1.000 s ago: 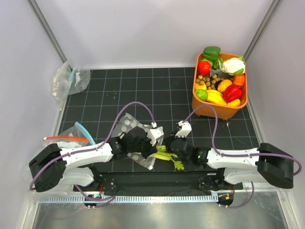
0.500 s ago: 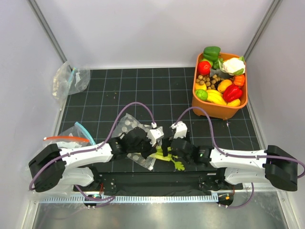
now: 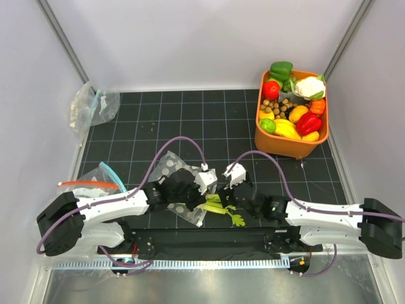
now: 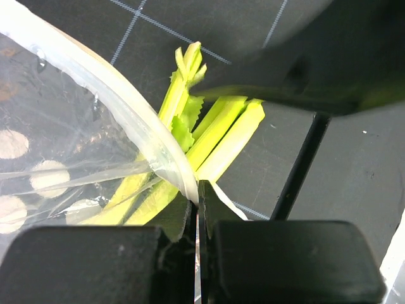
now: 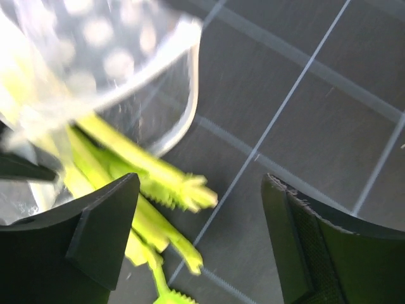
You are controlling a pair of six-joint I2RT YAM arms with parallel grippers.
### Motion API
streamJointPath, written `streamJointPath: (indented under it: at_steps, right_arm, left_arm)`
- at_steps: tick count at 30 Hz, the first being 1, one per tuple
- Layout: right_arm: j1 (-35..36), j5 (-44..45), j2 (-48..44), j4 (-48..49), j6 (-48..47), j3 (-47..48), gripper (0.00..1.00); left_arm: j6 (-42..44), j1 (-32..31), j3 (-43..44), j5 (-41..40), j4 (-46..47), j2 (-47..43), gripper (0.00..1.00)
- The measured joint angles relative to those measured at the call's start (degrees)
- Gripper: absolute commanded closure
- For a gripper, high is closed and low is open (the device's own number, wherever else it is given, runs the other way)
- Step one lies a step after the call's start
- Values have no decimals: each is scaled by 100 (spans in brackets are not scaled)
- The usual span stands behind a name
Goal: Place the food in the zip-top bag and seal the zipper
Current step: Adjust the zipper food storage bag at the center of the board.
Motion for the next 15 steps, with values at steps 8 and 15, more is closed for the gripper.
streamJointPath:
  at_steps: [8, 15]
  right_arm:
    - [-485, -96, -605, 699, -614, -57, 19]
    - [-2094, -1263, -623, 1147, 127, -122, 19]
  left_arm:
    - [68, 0, 31, 33, -50, 42, 98]
    - [68, 0, 31, 74, -50, 42, 98]
